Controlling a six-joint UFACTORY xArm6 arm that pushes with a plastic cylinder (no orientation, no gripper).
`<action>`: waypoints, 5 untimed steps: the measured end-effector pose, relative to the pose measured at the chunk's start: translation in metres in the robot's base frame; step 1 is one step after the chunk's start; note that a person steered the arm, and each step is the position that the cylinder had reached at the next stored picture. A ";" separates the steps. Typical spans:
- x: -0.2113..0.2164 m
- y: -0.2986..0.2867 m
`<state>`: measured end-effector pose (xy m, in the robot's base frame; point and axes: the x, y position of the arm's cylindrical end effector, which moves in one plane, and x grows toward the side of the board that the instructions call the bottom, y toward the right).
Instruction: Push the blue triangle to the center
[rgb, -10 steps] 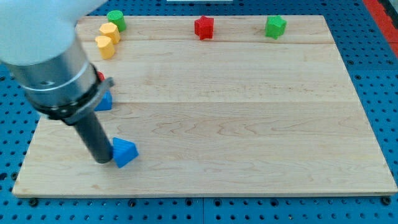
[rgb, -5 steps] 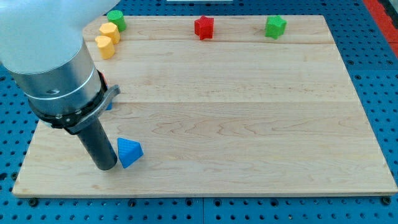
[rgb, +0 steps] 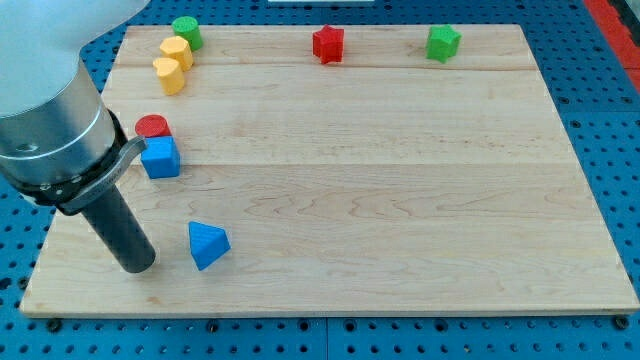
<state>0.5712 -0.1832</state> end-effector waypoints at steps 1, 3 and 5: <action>0.005 0.015; -0.021 0.075; -0.082 0.148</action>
